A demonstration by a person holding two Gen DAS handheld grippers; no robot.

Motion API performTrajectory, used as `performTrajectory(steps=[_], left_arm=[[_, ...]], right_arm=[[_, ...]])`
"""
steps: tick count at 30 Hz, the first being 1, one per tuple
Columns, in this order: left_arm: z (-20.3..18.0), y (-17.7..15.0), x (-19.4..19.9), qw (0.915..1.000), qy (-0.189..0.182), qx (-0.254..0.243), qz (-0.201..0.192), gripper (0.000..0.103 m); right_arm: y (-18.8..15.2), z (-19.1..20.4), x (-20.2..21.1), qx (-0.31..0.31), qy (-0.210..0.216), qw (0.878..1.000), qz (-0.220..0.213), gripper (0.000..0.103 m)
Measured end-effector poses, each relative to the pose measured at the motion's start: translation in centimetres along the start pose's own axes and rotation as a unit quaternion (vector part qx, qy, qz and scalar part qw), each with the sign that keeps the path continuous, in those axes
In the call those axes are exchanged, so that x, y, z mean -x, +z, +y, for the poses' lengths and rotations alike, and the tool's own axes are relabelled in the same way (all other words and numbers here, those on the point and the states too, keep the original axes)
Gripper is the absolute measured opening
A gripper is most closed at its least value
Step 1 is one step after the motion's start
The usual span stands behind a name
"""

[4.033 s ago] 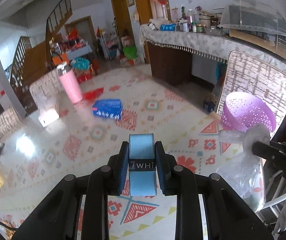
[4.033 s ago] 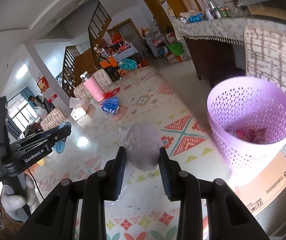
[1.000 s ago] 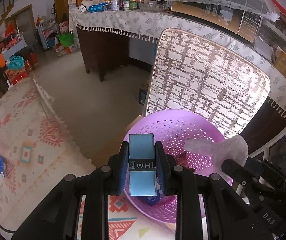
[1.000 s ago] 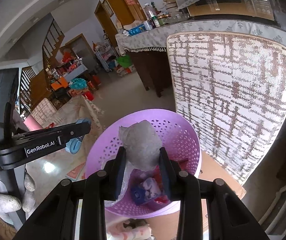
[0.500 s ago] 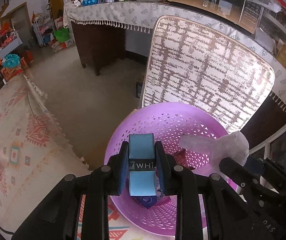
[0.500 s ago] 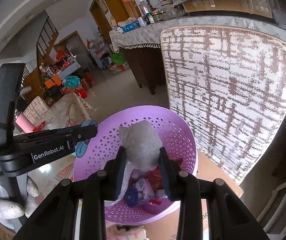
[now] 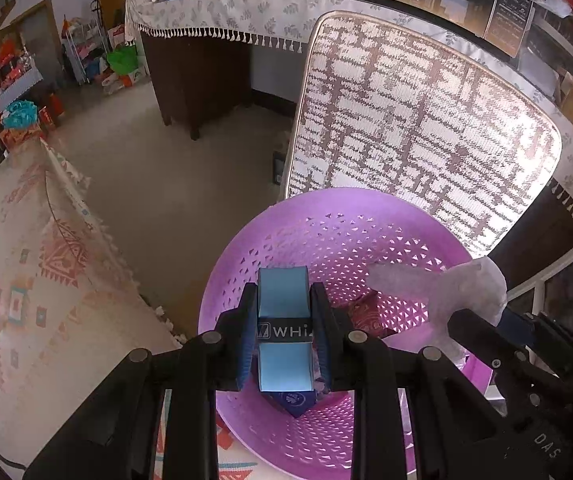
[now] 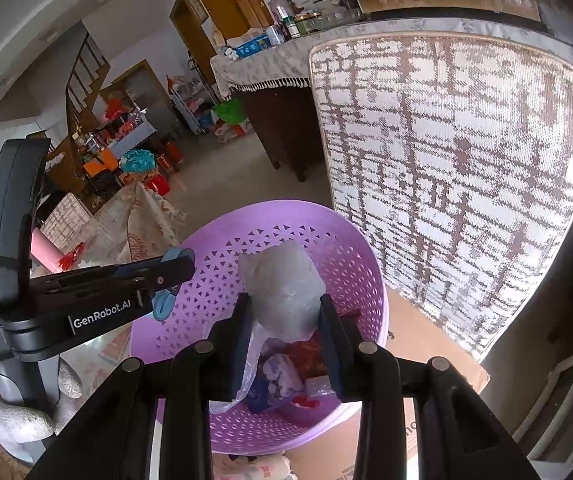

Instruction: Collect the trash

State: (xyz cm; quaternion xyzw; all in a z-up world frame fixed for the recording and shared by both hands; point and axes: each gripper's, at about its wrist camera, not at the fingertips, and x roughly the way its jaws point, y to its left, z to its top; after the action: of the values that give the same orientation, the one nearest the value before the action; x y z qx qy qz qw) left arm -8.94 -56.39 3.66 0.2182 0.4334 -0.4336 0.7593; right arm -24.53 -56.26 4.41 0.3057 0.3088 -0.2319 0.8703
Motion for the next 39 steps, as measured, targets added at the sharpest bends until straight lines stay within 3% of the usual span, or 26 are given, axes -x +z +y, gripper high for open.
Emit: performTrajectory(steps=[19,21,23,25,27,28,39], left_arm=[[0.7,-0.1,-0.6,0.9999,-0.009,0.014,0.003,0.026],[1.0,-0.1,-0.5,0.9998,-0.011,0.020,0.001,0.035],[1.5,-0.2,-0.1,0.9994,-0.015,0.030,-0.006,0.059],[1.9,-0.2,0.4,0.9990,-0.018,0.039,-0.016,0.067],[2.2,-0.2,1.0,0.9986,-0.020,0.044,-0.021,0.068],[2.3,-0.3,1.3,0.9985,-0.023,0.045,-0.023,0.069],[3.9,-2.4,4.7,0.9975,-0.009,0.055,-0.044,0.074]], right_arm=[[-0.3,-0.2,-0.5,-0.004,0.001,1.000,0.005,0.037],[-0.2,-0.1,-0.7,-0.005,0.002,1.000,0.006,0.037],[-0.2,-0.1,-0.7,-0.007,0.002,1.000,0.006,0.038],[-0.1,-0.1,-0.7,-0.013,0.004,1.000,0.006,0.042],[-0.1,0.0,-0.6,-0.019,0.005,1.000,0.004,0.055],[-0.1,0.1,-0.5,-0.020,0.005,1.000,0.001,0.056],[-0.4,2.1,1.1,-0.019,0.006,1.000,-0.010,0.058]])
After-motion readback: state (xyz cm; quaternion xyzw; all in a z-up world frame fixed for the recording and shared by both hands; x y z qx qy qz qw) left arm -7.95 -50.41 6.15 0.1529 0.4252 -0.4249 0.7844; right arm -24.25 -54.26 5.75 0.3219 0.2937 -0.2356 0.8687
